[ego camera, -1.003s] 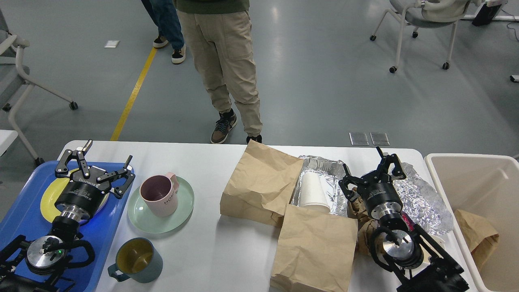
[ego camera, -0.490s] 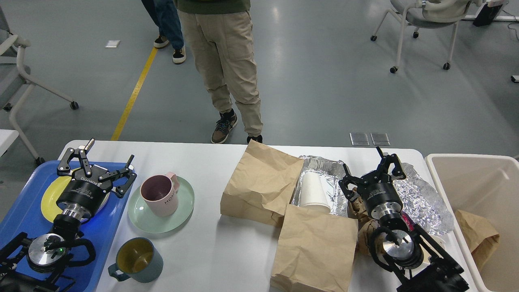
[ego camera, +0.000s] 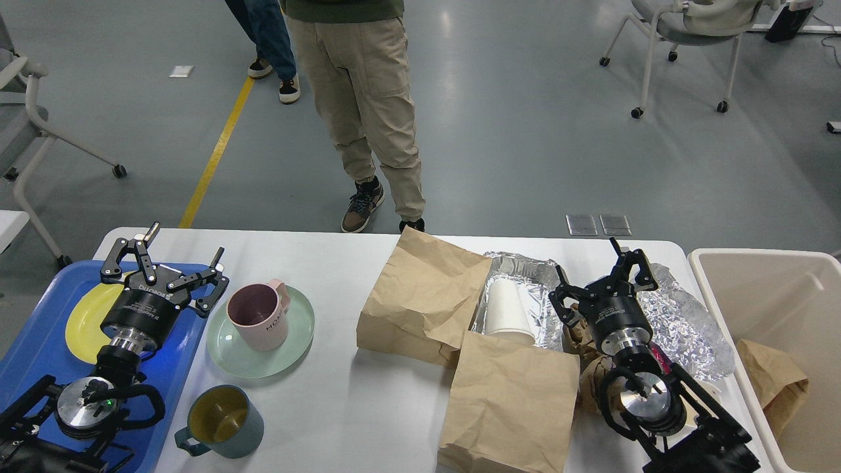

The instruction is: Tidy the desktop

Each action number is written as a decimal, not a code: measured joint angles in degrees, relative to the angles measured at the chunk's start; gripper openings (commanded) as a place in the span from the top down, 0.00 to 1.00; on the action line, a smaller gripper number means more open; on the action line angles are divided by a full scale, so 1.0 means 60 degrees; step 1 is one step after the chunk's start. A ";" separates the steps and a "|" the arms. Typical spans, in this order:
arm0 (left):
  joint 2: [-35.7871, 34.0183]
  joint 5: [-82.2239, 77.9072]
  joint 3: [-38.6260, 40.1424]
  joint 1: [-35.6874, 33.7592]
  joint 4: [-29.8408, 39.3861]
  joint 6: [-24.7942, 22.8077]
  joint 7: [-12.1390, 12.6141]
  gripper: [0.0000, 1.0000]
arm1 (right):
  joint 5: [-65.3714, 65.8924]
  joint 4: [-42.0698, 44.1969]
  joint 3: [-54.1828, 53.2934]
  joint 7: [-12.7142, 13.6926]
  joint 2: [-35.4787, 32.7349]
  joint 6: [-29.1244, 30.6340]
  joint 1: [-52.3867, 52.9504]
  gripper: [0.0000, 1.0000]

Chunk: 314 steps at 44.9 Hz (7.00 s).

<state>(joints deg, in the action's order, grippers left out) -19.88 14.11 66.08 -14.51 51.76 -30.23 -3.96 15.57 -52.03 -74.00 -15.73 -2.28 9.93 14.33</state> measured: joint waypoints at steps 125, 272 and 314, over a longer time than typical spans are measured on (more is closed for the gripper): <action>0.2274 -0.0853 -2.5674 -1.8643 0.8013 0.0567 0.0435 0.10 | 0.0000 0.0001 0.0000 0.0000 0.0000 0.0000 -0.0014 0.00; -0.5568 -0.6470 -2.5476 -1.7204 0.3577 -0.2441 0.0788 1.00 | -0.0002 -0.0001 0.0000 0.0000 0.0000 0.0000 -0.0015 0.00; -0.5883 -0.7237 -1.7879 -0.8001 -0.2226 -0.1781 0.0821 1.00 | -0.0001 -0.0001 0.0000 0.0000 0.0000 0.0000 -0.0015 0.00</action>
<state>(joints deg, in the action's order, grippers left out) -55.17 -29.31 -41.19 -62.52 38.40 -40.92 0.96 15.56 -52.04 -74.00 -15.73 -2.28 9.93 14.24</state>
